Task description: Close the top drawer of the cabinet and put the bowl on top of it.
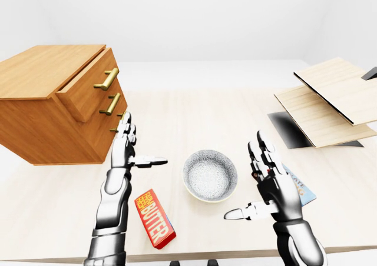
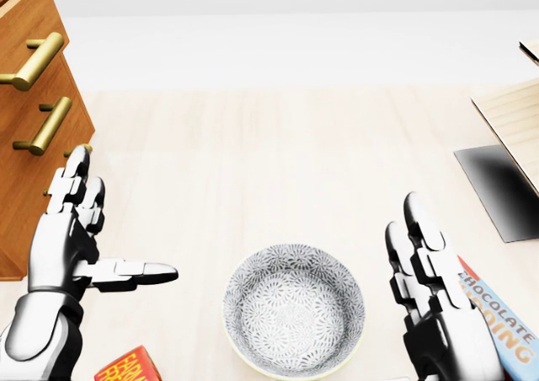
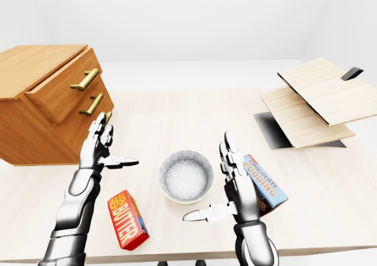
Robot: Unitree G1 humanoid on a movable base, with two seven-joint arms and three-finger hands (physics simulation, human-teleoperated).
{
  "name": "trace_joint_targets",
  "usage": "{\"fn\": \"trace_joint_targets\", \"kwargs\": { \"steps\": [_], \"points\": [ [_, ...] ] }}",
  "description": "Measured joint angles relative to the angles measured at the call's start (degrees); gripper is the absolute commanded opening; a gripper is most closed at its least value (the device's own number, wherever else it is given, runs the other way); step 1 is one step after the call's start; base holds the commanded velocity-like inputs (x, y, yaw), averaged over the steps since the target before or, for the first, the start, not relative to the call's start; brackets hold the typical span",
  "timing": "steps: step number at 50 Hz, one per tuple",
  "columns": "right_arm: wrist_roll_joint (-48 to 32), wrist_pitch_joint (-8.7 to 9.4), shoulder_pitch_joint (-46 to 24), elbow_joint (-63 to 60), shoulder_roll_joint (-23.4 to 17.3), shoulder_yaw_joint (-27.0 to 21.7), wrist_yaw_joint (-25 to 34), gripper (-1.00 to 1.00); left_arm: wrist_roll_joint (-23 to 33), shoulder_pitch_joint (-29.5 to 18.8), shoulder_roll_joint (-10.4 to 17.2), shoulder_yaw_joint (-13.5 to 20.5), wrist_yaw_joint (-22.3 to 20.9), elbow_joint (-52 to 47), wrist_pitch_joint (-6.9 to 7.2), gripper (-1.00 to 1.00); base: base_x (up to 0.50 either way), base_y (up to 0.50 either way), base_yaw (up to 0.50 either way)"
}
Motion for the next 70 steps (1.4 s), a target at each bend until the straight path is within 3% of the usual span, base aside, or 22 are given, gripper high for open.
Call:
{"fn": "trace_joint_targets", "kwargs": {
  "steps": [15, 45, 70],
  "points": [
    [0.3, 0.29, -0.1, -0.4, 0.3, -0.5, 0.3, 1.0, -2.5, -4.9, 3.2, 2.5, 1.0, 1.3, 0.0, 1.0, 0.0, 0.0, 0.0],
    [0.9, 0.95, 0.6, -1.9, 0.6, -1.5, 1.1, 1.0, -5.6, -8.1, 7.8, 7.0, 2.0, -5.9, 0.0, 1.0, 0.0, 0.0, 0.0],
    [1.5, 0.74, 1.6, -3.3, 1.3, -2.7, 2.2, 1.0, -4.7, -15.2, 12.2, 7.7, 3.5, 7.0, 0.0, 1.0, 0.0, 0.0, 0.0]
  ]
}}
